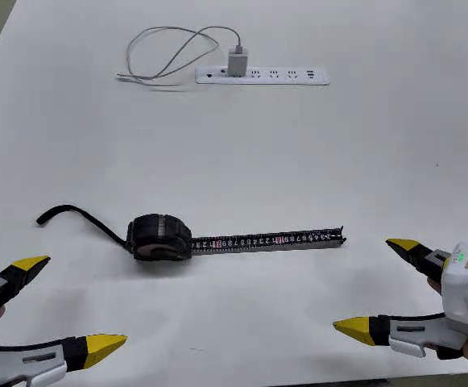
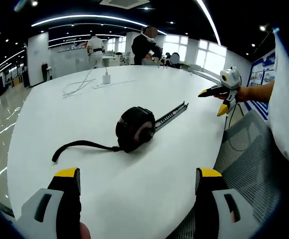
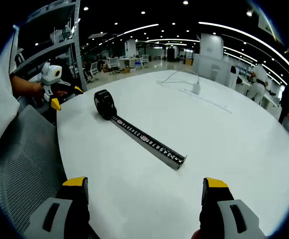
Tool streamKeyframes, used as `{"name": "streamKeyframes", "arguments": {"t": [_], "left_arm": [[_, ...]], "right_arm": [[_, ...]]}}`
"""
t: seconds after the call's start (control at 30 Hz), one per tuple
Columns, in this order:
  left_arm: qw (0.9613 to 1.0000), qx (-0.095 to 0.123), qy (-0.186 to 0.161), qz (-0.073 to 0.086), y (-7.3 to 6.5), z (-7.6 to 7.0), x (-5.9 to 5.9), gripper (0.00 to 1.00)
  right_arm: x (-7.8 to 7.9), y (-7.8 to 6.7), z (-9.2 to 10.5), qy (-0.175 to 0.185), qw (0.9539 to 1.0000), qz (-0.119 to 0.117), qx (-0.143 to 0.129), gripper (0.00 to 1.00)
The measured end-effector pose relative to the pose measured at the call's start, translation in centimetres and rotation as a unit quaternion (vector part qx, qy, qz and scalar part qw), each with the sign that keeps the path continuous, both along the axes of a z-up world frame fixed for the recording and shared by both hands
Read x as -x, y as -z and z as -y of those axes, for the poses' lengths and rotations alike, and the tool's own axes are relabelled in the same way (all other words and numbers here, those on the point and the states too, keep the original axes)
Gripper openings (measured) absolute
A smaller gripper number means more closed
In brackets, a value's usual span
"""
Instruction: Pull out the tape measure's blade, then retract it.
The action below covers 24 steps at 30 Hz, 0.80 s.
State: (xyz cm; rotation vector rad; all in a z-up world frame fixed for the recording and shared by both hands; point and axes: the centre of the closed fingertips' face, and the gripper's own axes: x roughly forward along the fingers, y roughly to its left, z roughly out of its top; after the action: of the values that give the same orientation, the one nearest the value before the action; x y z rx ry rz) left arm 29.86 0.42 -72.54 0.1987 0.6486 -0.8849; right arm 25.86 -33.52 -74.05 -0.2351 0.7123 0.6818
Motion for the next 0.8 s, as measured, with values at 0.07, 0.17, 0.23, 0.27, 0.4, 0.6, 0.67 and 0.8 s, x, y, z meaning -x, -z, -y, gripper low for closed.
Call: {"name": "streamKeyframes", "arguments": {"t": [0.07,0.17,0.23,0.27,0.4,0.6,0.67,0.8], "left_arm": [[1.0,-0.004,-0.001,0.0,0.1,-0.2,0.2,0.96],[1.0,-0.004,-0.005,-0.001,0.2,-0.4,0.5,0.97],[0.9999,-0.008,-0.009,-0.002,0.5,-0.7,0.7,0.98],[0.9999,-0.006,-0.013,-0.004,0.6,-0.8,0.8,0.98],[0.9996,0.001,-0.027,-0.008,0.6,-1.2,1.2,0.99],[0.9993,0.0,-0.037,-0.005,0.6,-1.7,1.8,0.99],[0.9992,0.001,-0.04,-0.007,0.6,-1.8,2.0,0.99],[0.9989,0.006,-0.044,-0.011,0.7,-1.7,2.1,0.99]], "right_arm": [[0.1,0.1,0.3,0.004,1.0,0.001,0.004,0.94],[0.4,0.3,0.6,0.008,1.0,-0.002,0.001,0.96],[0.7,0.4,0.7,0.011,0.9999,-0.004,0.001,0.97],[0.8,0.4,0.7,0.012,0.9999,-0.005,-0.001,0.98],[1.4,0.5,0.9,0.019,0.9998,-0.006,-0.006,0.99],[2.1,0.4,1.3,0.035,0.9992,-0.004,-0.019,0.98],[2.3,0.5,1.4,0.037,0.9991,-0.004,-0.018,0.97],[2.3,0.4,1.4,0.038,0.9991,-0.001,-0.016,0.97]]}}
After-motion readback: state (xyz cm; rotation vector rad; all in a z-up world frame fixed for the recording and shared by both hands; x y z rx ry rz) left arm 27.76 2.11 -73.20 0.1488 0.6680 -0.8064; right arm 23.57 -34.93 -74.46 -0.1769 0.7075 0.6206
